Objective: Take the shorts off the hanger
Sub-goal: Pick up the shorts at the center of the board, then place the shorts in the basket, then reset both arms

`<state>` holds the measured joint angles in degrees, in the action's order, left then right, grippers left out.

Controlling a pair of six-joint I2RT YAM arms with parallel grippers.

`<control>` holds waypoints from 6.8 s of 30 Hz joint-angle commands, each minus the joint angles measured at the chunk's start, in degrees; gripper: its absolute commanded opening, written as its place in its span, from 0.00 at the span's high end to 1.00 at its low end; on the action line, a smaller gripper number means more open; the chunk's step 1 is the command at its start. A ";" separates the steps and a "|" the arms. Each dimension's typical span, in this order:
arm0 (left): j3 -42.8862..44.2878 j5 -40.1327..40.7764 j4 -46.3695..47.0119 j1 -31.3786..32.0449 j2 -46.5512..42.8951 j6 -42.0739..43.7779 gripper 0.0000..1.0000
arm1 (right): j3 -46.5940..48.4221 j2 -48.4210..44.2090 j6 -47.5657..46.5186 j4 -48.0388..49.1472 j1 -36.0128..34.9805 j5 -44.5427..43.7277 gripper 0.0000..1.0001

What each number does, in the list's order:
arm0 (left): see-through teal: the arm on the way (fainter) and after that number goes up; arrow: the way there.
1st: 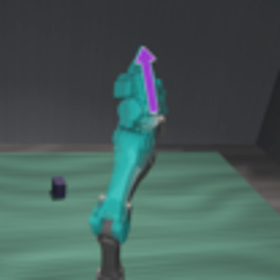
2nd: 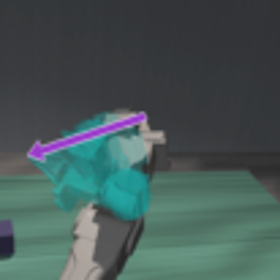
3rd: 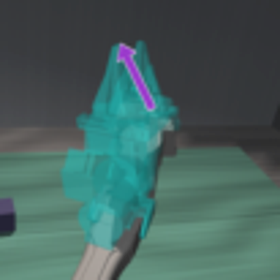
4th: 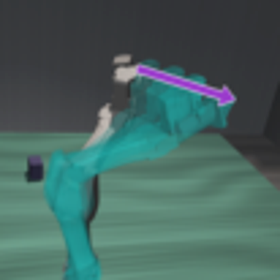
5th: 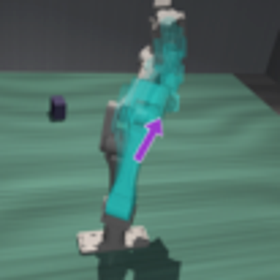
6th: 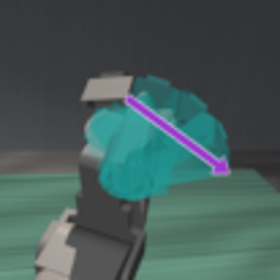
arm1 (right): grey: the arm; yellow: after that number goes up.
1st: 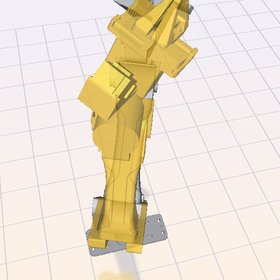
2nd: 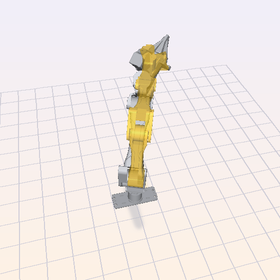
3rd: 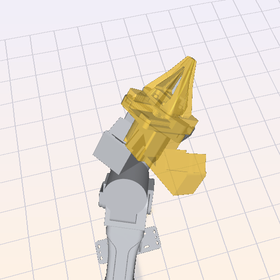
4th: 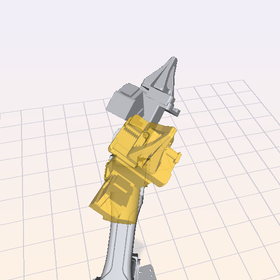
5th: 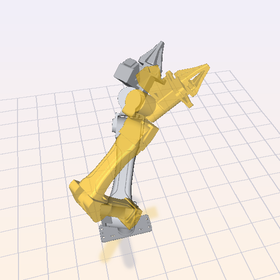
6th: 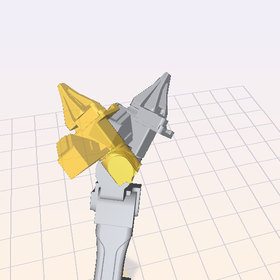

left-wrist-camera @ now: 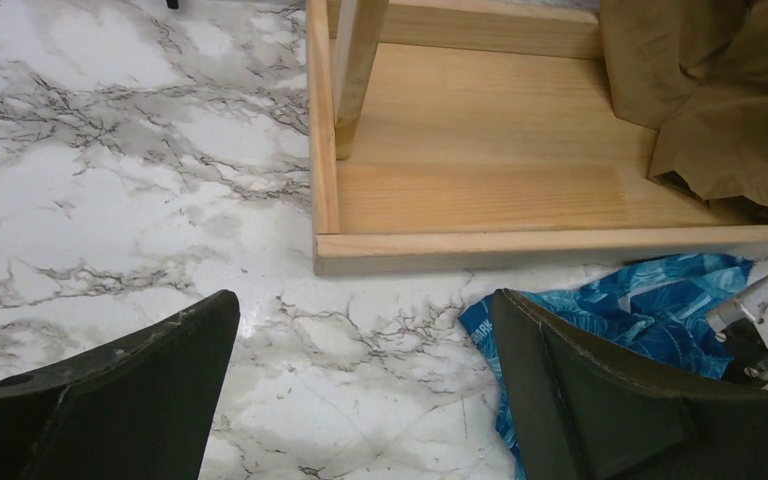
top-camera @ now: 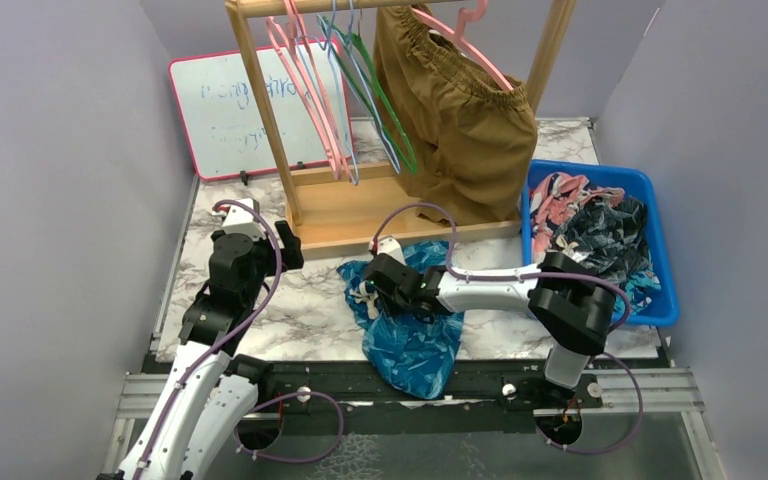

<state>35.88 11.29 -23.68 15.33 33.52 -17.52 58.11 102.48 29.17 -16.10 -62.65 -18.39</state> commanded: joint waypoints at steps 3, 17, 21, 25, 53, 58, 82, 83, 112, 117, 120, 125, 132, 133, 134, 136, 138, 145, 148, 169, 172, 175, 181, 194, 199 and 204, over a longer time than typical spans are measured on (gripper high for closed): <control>-0.19 -1.73 0.71 -0.47 0.62 0.20 0.01 | -8.74 -1.33 0.41 -4.68 -0.54 -4.48 0.98; -0.19 -2.10 0.70 -0.57 0.62 0.29 0.01 | -21.59 -48.03 1.56 6.72 -0.52 -11.80 0.99; -0.15 -2.31 0.71 -0.61 0.41 0.21 0.01 | -18.77 -57.51 0.14 1.34 -0.49 -16.91 0.99; -0.19 -2.45 0.79 -0.65 0.40 0.20 0.01 | -12.34 -60.70 -0.03 -7.71 -0.54 -23.61 0.99; -0.28 -3.53 1.03 -0.66 0.58 0.29 0.01 | -2.06 -66.73 -38.20 6.48 0.97 -57.59 0.99; -0.36 -3.91 1.11 -0.80 0.47 0.29 0.01 | -3.73 -68.20 -45.14 9.61 0.98 -55.03 0.99; -0.40 -3.86 1.13 -0.75 0.88 0.56 0.01 | 14.85 -47.16 -25.25 -17.33 56.51 -11.82 0.99; -0.45 -4.07 1.12 -0.79 0.94 0.56 0.01 | 17.01 -45.93 -26.38 -18.49 56.84 -12.48 0.99; -0.46 -5.14 1.44 -0.83 1.32 0.69 0.01 | -7.02 -39.58 -14.11 -9.09 72.15 -5.38 0.29; -0.37 -5.05 1.37 -1.07 1.76 0.64 0.01 | -4.24 -48.14 -16.14 -9.99 72.15 2.86 0.15; -0.37 -5.21 1.38 -1.18 1.99 0.56 0.01 | -2.18 -49.41 -15.88 -12.31 72.14 10.58 0.10; -0.37 -5.39 1.42 -1.28 2.12 0.56 0.01 | -0.81 -48.95 -14.73 -15.10 72.12 21.75 0.10; -0.37 -6.20 1.43 -1.27 2.13 0.40 0.01 | -8.82 -49.88 -13.35 -11.87 72.14 38.22 0.29; -0.37 -6.34 1.37 -1.27 2.09 0.38 0.01 | -10.57 -49.79 -12.77 -11.10 72.15 37.05 0.30; -0.37 -6.50 1.40 -1.27 2.07 0.38 0.01 | -11.88 -49.39 -12.39 -10.83 72.13 35.64 0.30; -0.37 -6.75 1.41 -1.34 2.04 0.38 0.01 | -13.77 -48.03 -11.67 -10.11 72.14 31.71 0.33; -0.37 -6.97 1.43 -1.31 1.97 0.38 0.01 | -14.44 -46.15 -9.37 -9.69 72.14 29.42 0.35; -0.61 -5.90 1.17 -1.30 0.04 0.30 0.01 | -16.21 -42.46 -5.05 -8.55 72.15 14.76 0.34; -0.72 -5.50 1.13 -1.27 -0.66 0.20 0.01 | -15.72 -44.90 -4.51 -9.24 72.12 8.86 0.40; 0.05 -1.87 0.64 -1.28 -0.28 -1.56 0.01 | -4.40 -55.12 -7.73 -8.07 72.13 34.51 0.21; 0.86 0.14 0.54 -1.27 -0.22 -2.53 0.01 | -4.12 -59.05 -10.04 -5.27 72.12 39.61 0.19; 1.82 2.58 -0.09 -1.28 -0.48 -3.65 0.01 | -2.99 -61.04 -11.20 -3.93 72.14 43.78 0.17; 3.17 9.73 -1.42 -1.28 -3.29 -5.24 0.01 | 0.13 -64.04 -14.38 -3.95 72.14 52.08 0.16; 11.37 16.21 -4.81 -1.27 -7.59 2.08 0.01 | 4.02 -70.38 -22.50 -7.32 72.15 47.25 0.09; 16.21 19.37 -7.52 -1.27 -3.71 4.33 0.01 | 3.09 -68.90 -18.30 -11.89 72.14 21.75 0.07; 17.93 19.12 -11.06 -1.34 -0.42 3.83 0.01 | 2.14 -67.29 -19.31 -12.88 72.08 21.96 0.06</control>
<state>52.56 28.42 -30.20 14.31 30.87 -15.05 61.10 34.37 9.67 -26.13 9.13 10.55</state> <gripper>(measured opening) 0.990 0.934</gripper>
